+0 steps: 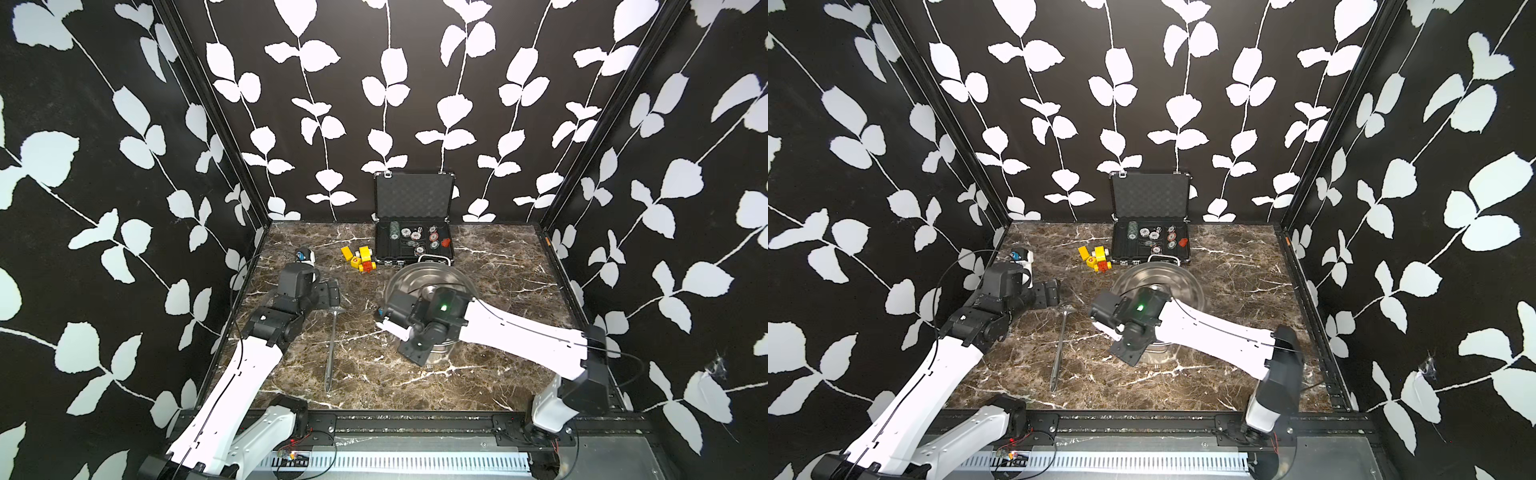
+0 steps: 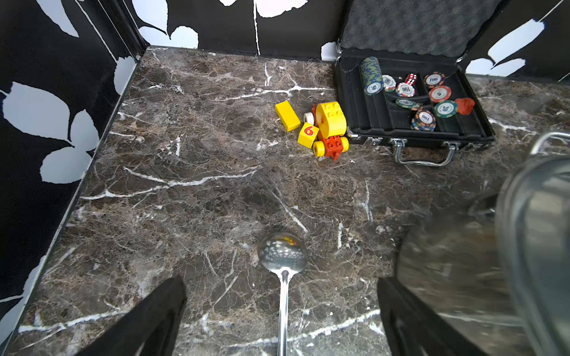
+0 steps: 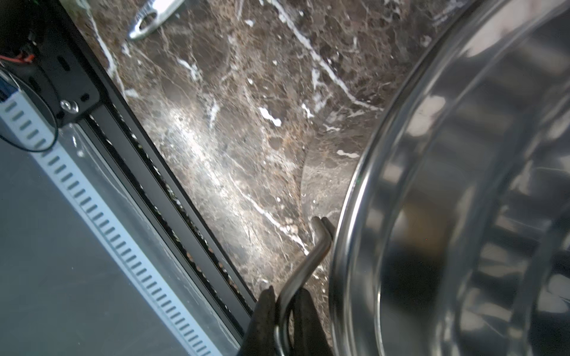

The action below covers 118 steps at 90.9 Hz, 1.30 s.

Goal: Stir the soup with a spoon
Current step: Move the pan to the center of the board, then pick up the lid from the pan.

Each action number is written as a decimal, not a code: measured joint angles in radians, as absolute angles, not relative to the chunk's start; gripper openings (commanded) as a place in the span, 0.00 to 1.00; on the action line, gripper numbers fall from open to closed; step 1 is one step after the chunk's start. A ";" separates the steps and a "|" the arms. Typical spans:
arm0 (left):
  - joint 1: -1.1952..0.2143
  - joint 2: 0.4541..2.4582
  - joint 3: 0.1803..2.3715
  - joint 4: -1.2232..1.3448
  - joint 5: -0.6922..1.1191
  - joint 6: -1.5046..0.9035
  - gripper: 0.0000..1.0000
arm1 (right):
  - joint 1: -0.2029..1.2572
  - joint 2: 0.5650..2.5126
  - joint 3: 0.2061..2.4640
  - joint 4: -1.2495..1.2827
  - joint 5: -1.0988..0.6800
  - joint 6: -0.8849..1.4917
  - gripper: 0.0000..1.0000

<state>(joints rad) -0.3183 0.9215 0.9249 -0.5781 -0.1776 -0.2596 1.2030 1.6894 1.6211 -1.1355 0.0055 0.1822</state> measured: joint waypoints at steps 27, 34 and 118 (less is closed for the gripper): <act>-0.318 0.920 0.913 -0.586 -0.175 -0.250 0.99 | 1.241 1.709 1.622 -1.036 -0.002 0.240 0.23; -0.318 0.922 0.913 -0.585 -0.174 -0.248 0.99 | 1.242 1.706 1.622 -1.007 -0.009 0.248 0.33; -0.318 1.046 0.913 -0.547 0.038 -0.268 0.99 | 0.820 1.335 1.234 -0.589 -0.180 -0.042 0.91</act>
